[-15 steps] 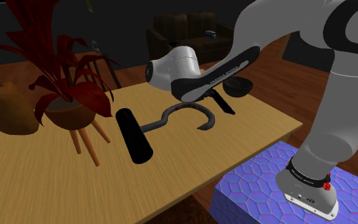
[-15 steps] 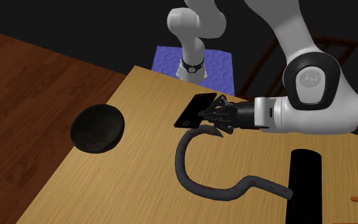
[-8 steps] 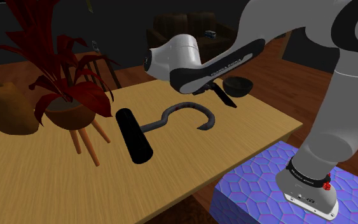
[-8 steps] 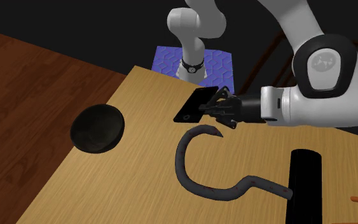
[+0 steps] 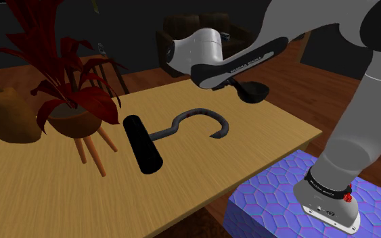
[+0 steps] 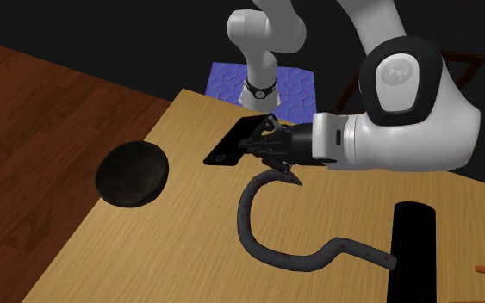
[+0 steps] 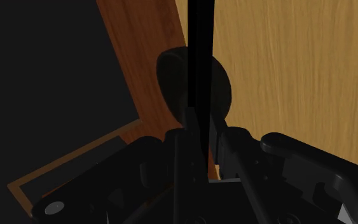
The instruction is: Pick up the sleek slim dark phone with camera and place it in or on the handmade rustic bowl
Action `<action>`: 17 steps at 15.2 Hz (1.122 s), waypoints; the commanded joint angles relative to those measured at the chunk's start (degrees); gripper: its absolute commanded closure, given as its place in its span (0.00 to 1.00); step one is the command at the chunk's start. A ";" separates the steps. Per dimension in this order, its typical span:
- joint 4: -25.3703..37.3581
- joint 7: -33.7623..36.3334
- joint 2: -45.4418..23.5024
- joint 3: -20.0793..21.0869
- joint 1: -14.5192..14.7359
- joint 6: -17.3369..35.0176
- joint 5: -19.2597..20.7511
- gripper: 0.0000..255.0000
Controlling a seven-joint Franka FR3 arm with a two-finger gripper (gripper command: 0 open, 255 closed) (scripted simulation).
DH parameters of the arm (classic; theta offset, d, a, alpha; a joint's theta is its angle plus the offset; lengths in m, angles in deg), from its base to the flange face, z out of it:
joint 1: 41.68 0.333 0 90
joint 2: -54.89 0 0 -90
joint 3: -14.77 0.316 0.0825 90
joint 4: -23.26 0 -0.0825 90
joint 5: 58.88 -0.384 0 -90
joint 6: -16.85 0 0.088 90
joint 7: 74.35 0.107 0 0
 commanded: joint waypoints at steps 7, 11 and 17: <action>-3.40 -7.56 3.21 -5.66 -6.52 9.28 4.85 1.00; -3.13 -10.95 3.05 -8.57 -9.58 13.51 7.65 1.00; -0.49 -15.68 0.93 -12.68 -13.90 19.30 11.76 1.00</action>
